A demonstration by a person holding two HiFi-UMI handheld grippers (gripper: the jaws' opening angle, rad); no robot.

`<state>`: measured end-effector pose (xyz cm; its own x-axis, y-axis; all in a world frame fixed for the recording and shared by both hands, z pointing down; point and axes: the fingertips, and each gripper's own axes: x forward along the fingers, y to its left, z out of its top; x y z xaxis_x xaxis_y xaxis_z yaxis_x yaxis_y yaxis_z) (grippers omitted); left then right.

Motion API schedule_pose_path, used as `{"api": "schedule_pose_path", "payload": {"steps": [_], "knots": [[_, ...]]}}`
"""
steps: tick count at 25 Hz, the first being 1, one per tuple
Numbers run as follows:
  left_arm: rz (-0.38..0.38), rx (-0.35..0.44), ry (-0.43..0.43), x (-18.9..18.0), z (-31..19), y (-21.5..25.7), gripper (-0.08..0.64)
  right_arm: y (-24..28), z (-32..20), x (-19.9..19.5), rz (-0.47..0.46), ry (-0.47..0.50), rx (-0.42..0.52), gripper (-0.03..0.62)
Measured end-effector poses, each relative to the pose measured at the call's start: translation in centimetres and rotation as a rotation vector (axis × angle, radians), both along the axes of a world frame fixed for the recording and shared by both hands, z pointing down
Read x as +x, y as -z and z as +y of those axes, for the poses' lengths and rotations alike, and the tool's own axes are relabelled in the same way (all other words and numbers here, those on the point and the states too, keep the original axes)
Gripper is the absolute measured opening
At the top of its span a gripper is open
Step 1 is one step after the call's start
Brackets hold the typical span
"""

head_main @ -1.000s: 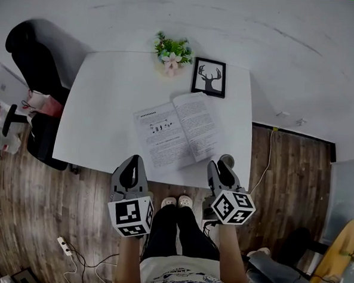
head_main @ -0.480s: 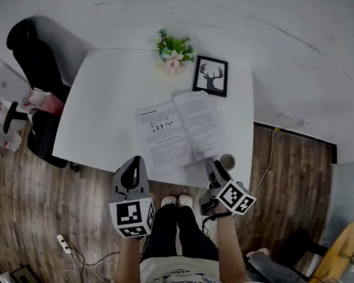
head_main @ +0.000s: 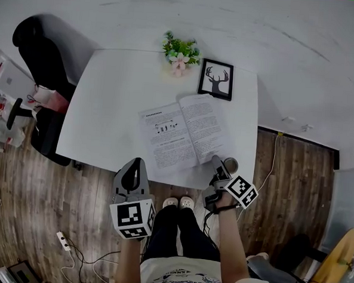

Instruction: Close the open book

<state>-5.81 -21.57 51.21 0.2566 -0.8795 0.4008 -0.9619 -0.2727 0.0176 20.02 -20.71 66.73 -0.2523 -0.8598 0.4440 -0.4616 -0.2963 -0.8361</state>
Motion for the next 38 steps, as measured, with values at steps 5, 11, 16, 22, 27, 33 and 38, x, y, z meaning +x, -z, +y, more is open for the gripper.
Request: {"api": "schedule_pose_path", "payload": {"steps": [5,11,16,22,27,33,38], "knots": [[-0.005,0.000,0.013,-0.4,-0.3,0.1,0.023,-0.7,-0.9,0.7,-0.035,-0.039,-0.026,0.207],[-0.012,0.001,0.018,-0.5,-0.7,0.2,0.023,-1.3,-1.8,1.6,-0.042,-0.070,-0.060,0.207],[-0.015,-0.001,0.029,-0.7,-1.0,0.0,0.023,-2.1,-2.3,2.2,-0.055,-0.104,-0.092,0.206],[-0.012,-0.004,0.040,-1.0,-1.1,0.0,0.023,-1.9,-2.1,2.7,-0.063,-0.140,-0.093,0.146],[-0.007,-0.001,0.046,-1.1,-1.3,0.0,0.023,-0.7,-2.1,3.0,-0.049,-0.153,-0.046,0.085],[0.001,0.009,0.043,-0.9,-1.3,0.5,0.023,1.4,-1.9,2.4,0.044,-0.116,0.006,0.054],[0.007,0.020,0.049,-1.3,-1.1,1.0,0.023,3.1,-1.7,1.2,0.148,-0.052,0.045,0.043]]}}
